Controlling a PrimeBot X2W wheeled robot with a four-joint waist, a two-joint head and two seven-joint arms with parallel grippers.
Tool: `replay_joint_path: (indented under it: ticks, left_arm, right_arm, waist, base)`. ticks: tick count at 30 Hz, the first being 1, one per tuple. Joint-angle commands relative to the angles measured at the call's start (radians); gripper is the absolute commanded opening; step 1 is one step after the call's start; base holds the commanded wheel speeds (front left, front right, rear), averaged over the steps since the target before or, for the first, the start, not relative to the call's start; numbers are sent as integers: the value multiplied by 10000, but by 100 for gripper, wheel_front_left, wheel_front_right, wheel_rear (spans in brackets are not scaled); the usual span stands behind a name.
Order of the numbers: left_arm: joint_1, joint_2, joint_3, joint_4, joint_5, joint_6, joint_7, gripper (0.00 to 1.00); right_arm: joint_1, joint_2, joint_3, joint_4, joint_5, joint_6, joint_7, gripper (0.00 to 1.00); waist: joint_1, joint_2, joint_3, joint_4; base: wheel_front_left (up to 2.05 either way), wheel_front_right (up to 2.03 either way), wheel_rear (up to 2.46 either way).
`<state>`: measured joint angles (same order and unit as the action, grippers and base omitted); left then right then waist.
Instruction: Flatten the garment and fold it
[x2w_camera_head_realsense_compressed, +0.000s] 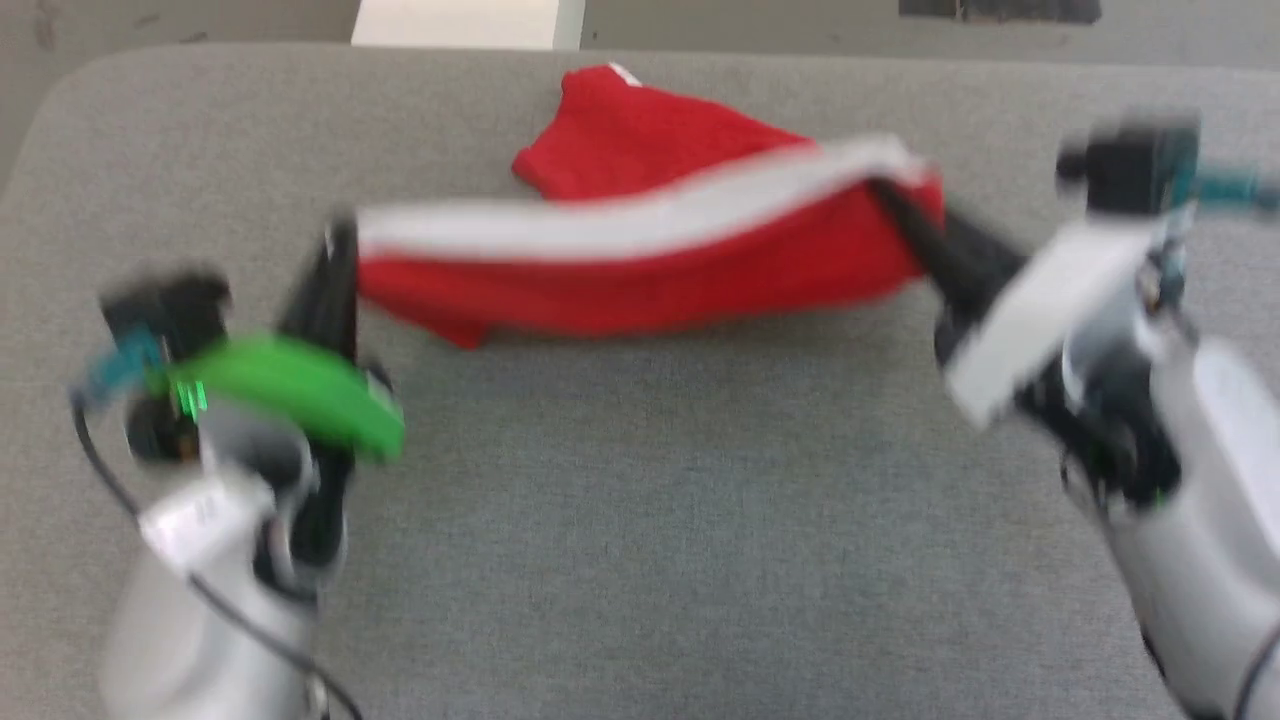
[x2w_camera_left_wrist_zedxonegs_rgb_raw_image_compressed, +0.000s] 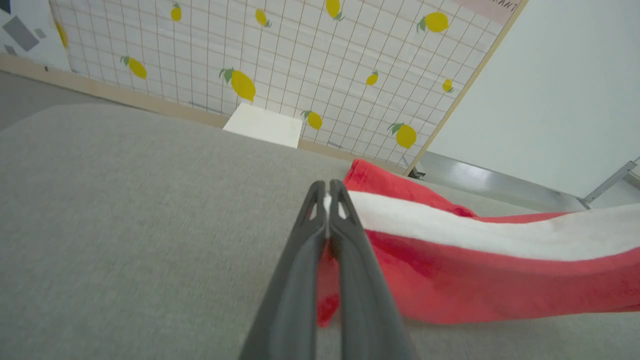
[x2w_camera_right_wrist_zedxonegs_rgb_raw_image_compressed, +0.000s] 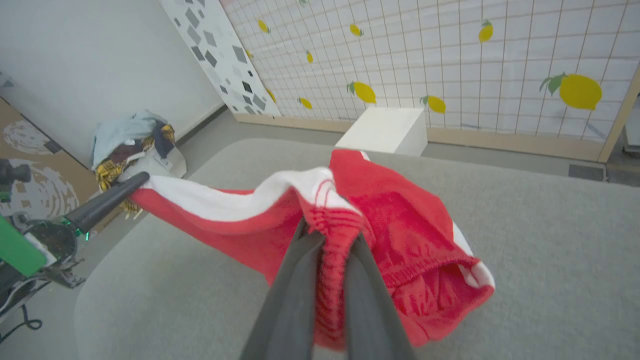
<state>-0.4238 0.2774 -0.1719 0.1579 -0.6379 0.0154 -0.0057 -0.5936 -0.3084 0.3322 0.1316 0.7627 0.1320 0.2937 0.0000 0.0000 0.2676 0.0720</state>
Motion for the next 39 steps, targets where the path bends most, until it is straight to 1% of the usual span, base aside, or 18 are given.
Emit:
replay_joint_path:
  ticks: [1,5,7,10,14,18,20,22,25,28,32,33,37,38,39]
  left_arm:
    - [570,-80,58,-251,-173,155,72,0]
    - [3145,-3,17,-1304,-394,872,794,0]
    - [4024,65,-2,-1657,-448,1178,1131,0]
    - [5392,141,20,-2336,-517,1756,1612,0]
    - [6807,146,63,-3180,-589,2403,2025,0]
    - [7572,151,161,-3950,-630,2776,2170,0]
    - [7525,268,226,-4292,-518,2838,2160,0]
    - [7112,455,197,-4510,-364,2752,2221,0]
    - [5748,723,-56,-4491,-129,2381,2456,0]
    - [4104,810,-174,-3905,-159,1952,2666,0]
    - [1853,786,-415,-2399,-209,1335,2911,0]
    - [886,714,-473,-1529,-309,1140,3099,0]
    - [-778,673,-699,205,-280,736,3393,0]
    - [-1475,592,-861,887,-191,598,3478,0]
    - [-1844,556,-938,1208,-132,519,3487,0]
  right_arm:
    - [506,-189,54,-245,138,-13,-77,0]
    - [2798,-947,481,-1257,467,-13,238,0]
    - [3718,-1200,544,-1599,599,-13,521,0]
    - [5200,-1470,481,-2123,821,-13,1196,0]
    - [6811,-1595,213,-2688,1058,-13,2402,0]
    - [7893,-1520,-328,-3299,1290,-13,3653,0]
    - [8047,-1278,-880,-3668,1183,-13,3775,0]
    - [8033,-1038,-1374,-3910,908,-13,3851,0]
    - [7767,-614,-1985,-4063,185,-13,3982,0]
    - [7289,-207,-2175,-4082,-317,-13,4293,0]
    - [6448,305,-2365,-3895,-872,-13,4584,0]
    - [5995,503,-2351,-3786,-1114,-13,4690,0]
    - [5219,900,-2412,-3518,-1442,-13,4645,0]
    - [4899,1091,-2495,-3386,-1604,-13,4531,0]
    - [4737,1186,-2511,-3307,-1686,-13,4470,0]
  waist:
    - [0,0,-501,-43]
    - [0,0,-1082,-43]
    - [0,0,-1274,-8]
    - [0,0,-1538,16]
    - [0,0,-1762,11]
    - [0,0,-1887,-39]
    - [0,0,-1890,-80]
    - [0,0,-1814,-110]
    - [0,0,-1599,-203]
    - [0,0,-1256,-471]
    - [0,0,-659,-969]
    - [0,0,-304,-1294]
    - [0,0,317,-1872]
    - [0,0,629,-2132]
    - [0,0,785,-2279]
  base:
    - [0,0,0]
    - [0,0,0]
    - [0,0,0]
    - [0,0,0]
    - [0,0,0]
    - [0,0,0]
    - [0,0,0]
    - [0,0,0]
    - [0,0,0]
    - [0,0,0]
    - [0,0,0]
    - [0,0,0]
    - [0,0,0]
    - [0,0,0]
    - [0,0,0]
